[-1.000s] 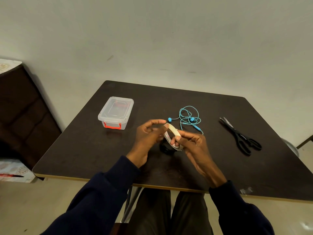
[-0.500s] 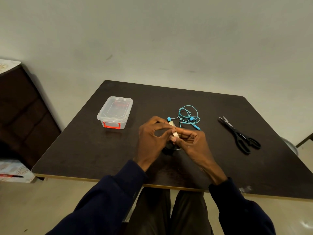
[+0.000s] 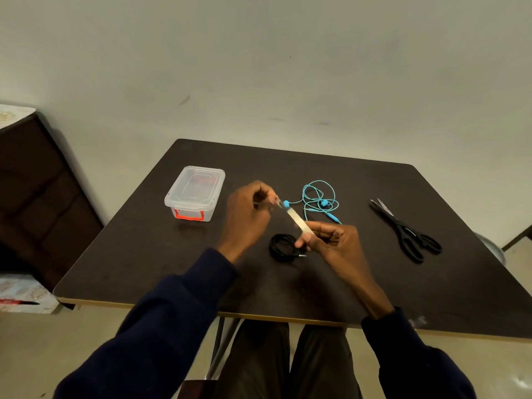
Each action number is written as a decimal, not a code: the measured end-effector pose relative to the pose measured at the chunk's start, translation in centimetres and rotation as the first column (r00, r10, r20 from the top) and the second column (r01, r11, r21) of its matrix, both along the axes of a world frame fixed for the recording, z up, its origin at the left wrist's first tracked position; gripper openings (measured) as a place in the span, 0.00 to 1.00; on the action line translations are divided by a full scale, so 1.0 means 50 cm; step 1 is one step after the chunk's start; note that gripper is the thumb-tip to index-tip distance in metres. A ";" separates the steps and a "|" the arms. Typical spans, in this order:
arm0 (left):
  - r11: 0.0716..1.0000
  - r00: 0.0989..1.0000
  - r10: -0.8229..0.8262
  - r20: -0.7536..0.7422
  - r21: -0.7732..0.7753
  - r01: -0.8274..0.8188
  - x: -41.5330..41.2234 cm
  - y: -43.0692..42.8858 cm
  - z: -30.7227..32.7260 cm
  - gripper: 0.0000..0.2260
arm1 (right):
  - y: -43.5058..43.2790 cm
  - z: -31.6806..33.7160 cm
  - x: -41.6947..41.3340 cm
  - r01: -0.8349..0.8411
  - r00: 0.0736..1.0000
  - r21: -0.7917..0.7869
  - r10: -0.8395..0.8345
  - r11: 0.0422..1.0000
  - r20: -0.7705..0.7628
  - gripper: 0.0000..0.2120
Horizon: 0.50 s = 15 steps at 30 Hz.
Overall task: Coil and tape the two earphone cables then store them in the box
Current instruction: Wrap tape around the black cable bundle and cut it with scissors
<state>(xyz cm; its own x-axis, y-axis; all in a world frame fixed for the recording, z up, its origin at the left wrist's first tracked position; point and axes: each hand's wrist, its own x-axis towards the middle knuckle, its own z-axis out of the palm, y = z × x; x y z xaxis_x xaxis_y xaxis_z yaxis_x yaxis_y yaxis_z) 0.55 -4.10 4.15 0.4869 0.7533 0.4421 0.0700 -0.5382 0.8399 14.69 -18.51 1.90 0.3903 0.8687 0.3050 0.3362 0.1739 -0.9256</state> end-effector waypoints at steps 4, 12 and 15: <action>0.786 0.969 -0.182 0.166 -0.567 0.245 -0.012 0.035 0.019 0.07 | -0.025 -0.002 0.026 -0.002 1.000 0.036 0.003 0.999 -0.022 0.10; 0.282 0.882 -0.325 0.342 -0.854 0.436 0.003 0.058 0.018 0.04 | -0.042 -0.006 0.067 -0.006 1.000 0.036 0.006 0.999 -0.015 0.11; 0.251 0.870 -0.332 0.365 -0.855 0.454 0.013 0.064 0.014 0.05 | -0.041 -0.004 0.074 -0.003 1.000 0.039 0.004 0.999 -0.005 0.10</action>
<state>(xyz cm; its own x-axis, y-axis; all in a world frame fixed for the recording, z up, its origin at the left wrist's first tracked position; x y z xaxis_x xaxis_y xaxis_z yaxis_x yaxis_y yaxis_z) 1.21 -0.88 4.87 0.8509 0.4290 -0.3031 -0.0219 0.6055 0.7955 18.39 -20.56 1.71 0.3890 0.8574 0.3370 0.3306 0.2115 -0.9198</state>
